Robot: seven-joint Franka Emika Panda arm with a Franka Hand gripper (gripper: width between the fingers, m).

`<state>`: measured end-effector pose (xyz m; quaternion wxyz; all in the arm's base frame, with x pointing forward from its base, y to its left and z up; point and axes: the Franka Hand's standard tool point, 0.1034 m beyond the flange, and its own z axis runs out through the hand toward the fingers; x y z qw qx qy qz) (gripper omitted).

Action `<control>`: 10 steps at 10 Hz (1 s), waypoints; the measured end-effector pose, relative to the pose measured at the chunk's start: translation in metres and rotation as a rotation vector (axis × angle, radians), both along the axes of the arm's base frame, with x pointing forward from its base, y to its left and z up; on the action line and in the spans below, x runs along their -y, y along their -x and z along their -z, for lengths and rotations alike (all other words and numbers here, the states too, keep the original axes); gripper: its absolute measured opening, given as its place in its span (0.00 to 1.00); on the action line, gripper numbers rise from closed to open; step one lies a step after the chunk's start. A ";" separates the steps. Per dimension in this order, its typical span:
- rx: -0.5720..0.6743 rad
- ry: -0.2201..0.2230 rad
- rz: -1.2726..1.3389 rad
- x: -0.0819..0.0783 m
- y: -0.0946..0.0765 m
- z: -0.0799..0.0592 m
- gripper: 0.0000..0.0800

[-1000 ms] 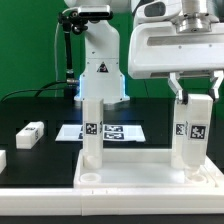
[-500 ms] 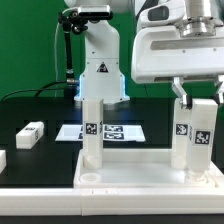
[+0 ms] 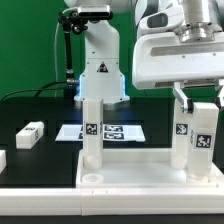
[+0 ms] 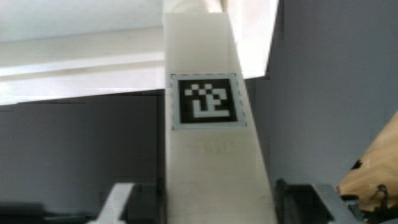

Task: Assemble desk

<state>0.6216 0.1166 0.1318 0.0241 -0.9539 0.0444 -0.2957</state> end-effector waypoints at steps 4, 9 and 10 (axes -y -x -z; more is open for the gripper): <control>0.007 -0.006 0.013 0.002 0.001 0.000 0.36; 0.001 -0.006 0.018 0.003 0.001 0.000 0.71; 0.001 -0.005 0.017 0.003 0.001 0.000 0.71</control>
Offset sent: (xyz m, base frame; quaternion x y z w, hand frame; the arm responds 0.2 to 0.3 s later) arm -0.0121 0.0018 -0.0044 -0.0007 -0.0424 0.0281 0.9987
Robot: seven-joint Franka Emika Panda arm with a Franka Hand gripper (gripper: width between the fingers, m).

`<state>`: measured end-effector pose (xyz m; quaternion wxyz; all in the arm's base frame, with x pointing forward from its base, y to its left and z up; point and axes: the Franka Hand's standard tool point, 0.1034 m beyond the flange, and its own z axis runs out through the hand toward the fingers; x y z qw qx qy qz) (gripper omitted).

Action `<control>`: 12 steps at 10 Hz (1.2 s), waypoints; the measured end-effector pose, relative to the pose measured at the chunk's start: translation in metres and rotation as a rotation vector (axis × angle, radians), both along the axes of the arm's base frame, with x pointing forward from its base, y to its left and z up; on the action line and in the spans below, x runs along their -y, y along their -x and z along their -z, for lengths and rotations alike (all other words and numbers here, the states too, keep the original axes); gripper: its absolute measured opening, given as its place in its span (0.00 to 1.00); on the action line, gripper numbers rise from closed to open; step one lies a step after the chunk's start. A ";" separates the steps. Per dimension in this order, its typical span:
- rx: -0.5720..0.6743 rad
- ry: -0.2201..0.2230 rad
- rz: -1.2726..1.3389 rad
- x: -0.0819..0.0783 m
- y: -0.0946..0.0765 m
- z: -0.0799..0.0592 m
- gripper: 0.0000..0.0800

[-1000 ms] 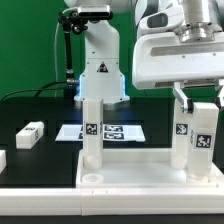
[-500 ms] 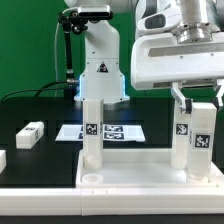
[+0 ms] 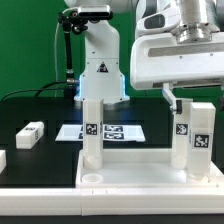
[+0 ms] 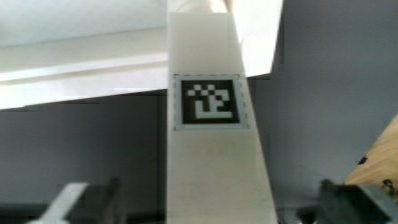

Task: Assemble desk

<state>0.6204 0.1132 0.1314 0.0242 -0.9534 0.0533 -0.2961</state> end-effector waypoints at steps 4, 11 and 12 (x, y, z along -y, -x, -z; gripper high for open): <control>0.000 0.007 -0.009 0.000 0.000 0.000 0.81; -0.150 0.034 -0.017 0.022 -0.011 -0.015 0.81; -0.243 0.034 -0.012 0.021 -0.015 -0.017 0.81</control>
Offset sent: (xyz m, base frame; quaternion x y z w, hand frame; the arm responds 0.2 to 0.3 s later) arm 0.0000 0.0000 0.0000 0.0000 0.0000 0.0000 1.0000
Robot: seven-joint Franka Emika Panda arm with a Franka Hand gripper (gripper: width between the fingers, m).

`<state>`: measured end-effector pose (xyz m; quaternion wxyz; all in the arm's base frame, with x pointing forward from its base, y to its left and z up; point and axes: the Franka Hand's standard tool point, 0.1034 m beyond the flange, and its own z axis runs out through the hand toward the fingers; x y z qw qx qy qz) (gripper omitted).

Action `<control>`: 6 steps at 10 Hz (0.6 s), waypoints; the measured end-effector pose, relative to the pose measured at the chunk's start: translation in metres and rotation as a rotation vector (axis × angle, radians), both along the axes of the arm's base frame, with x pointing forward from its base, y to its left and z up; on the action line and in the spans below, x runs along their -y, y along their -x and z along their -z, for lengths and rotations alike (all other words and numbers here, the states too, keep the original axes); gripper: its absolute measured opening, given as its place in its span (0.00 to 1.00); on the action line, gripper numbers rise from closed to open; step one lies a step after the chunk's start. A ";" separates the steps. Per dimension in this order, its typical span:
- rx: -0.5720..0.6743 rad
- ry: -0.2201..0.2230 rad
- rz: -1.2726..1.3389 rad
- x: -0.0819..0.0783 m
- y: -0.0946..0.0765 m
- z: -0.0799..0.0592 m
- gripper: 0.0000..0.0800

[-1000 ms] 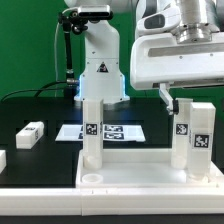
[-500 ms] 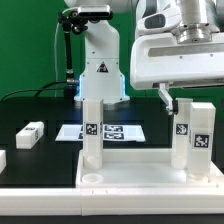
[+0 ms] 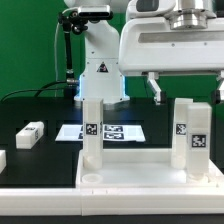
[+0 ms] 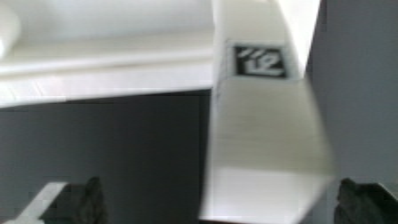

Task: Assemble desk

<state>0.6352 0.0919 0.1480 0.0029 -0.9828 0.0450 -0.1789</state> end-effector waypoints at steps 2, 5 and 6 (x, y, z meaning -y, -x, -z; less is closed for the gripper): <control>-0.083 -0.009 0.013 -0.004 -0.009 -0.011 0.81; -0.277 -0.076 0.071 -0.010 -0.015 -0.036 0.81; -0.254 -0.073 0.076 -0.007 -0.019 -0.030 0.81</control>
Offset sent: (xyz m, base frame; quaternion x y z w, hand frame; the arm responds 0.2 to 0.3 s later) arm 0.0171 0.0374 0.0451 0.1009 -0.1649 0.0828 0.9776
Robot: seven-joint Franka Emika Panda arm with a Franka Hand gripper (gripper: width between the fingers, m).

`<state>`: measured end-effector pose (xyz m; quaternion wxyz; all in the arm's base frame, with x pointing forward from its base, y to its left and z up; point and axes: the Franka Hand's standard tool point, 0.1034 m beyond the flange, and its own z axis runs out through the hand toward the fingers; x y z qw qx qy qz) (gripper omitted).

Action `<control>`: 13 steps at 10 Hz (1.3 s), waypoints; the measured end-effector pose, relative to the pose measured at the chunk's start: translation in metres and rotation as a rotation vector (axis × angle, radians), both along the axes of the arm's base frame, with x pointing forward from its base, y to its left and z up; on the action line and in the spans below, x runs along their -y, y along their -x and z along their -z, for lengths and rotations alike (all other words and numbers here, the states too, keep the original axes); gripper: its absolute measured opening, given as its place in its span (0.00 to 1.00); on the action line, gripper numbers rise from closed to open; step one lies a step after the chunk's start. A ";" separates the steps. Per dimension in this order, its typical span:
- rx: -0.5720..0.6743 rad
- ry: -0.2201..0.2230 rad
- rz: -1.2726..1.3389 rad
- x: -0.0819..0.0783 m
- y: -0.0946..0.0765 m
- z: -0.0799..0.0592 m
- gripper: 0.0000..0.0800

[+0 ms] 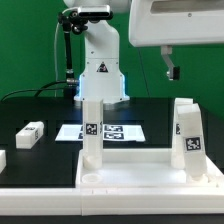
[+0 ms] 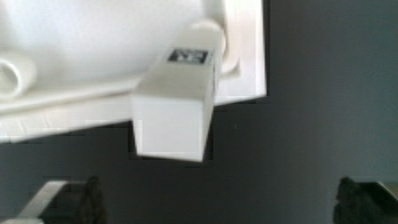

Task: Assemble desk

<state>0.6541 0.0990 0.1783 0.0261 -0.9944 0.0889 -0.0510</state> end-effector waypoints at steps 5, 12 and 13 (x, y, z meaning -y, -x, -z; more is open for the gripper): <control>-0.024 0.022 0.016 0.009 0.002 0.033 0.81; -0.007 0.026 0.041 -0.002 0.003 0.057 0.81; -0.007 0.024 0.054 -0.002 0.003 0.057 0.66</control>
Offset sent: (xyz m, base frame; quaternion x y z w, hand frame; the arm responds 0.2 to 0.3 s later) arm 0.0102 0.0004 -0.0256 -0.0108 0.0104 0.0147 0.9998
